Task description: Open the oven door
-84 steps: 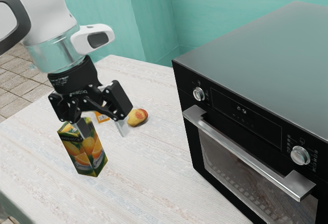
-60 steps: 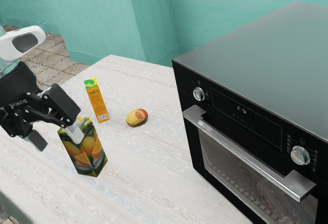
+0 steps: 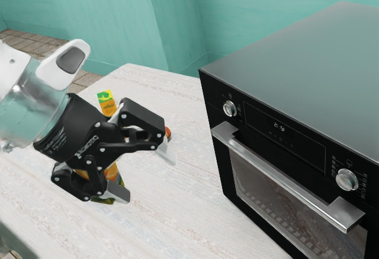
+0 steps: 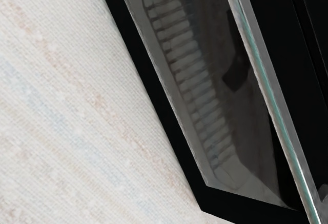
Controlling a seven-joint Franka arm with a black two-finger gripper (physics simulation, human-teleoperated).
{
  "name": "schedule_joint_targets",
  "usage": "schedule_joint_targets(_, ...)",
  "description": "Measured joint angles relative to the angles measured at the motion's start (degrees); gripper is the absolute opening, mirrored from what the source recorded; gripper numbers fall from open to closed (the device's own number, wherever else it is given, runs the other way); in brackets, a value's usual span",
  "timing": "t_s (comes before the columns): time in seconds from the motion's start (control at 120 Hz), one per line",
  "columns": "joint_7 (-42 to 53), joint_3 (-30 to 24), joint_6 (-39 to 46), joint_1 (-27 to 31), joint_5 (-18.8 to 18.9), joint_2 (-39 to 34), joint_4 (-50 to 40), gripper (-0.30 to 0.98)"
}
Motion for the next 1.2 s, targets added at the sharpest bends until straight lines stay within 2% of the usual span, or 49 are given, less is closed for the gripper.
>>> schedule_joint_targets(0.242,-16.38,-2.67,7.03,-0.51,6.03,5.6,0.11,0.69)
schedule_joint_targets(0.542,-29.15,-3.0,14.55,0.52,9.31,10.56,0.01,0.68)
schedule_joint_targets(0.867,-34.98,-3.05,19.75,2.79,9.48,16.56,0.61,0.68)
schedule_joint_targets(1.2,-34.37,-3.01,21.72,3.93,6.95,20.16,1.01,0.68)
